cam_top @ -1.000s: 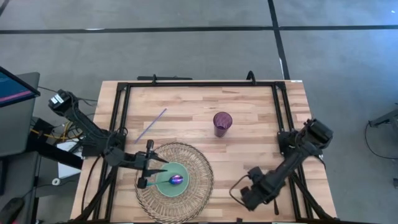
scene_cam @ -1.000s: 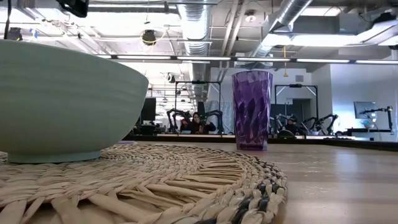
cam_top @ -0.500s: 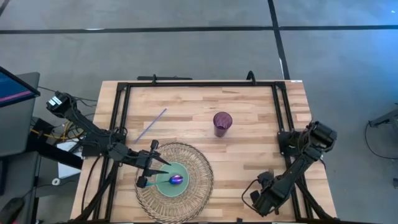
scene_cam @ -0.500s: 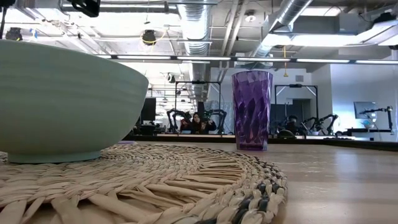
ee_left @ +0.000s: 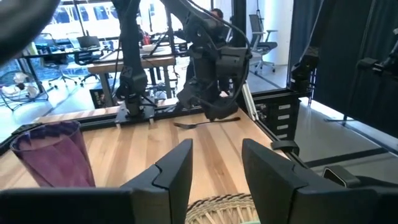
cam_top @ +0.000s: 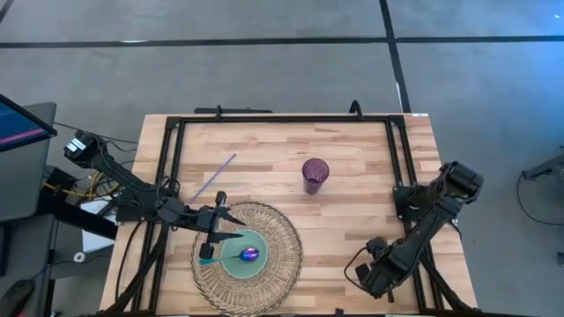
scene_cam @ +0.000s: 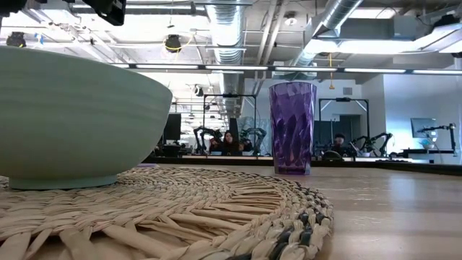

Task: Pick & Place Utensil
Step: Put the black fork into the green bowl on the brown mat

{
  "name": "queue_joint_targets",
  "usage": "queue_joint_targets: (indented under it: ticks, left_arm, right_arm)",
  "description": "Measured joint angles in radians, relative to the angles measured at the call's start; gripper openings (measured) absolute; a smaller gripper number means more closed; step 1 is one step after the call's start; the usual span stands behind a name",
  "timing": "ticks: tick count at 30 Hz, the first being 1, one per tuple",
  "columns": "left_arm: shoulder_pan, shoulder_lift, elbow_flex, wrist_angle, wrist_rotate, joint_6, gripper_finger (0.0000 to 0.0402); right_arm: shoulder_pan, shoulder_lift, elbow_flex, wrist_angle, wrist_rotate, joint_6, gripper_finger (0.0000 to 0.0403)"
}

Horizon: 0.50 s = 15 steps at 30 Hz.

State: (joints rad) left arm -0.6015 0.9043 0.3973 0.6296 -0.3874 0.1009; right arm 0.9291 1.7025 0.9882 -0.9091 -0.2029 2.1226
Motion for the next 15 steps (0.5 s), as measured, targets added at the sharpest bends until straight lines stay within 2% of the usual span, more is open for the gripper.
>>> queue_joint_targets:
  ticks: [6, 15]
  left_arm:
    - [-0.014, 0.0, 0.0, 0.0, 0.0, -0.002, 0.014]
    - [-0.062, 0.0, 0.0, -0.002, 0.002, -0.008, 0.014]
  right_arm:
    - [0.008, -0.013, 0.0, -0.086, 0.004, 0.04, 0.0083]
    - [0.06, -0.012, -0.067, 0.061, 0.006, 0.138, 0.0083]
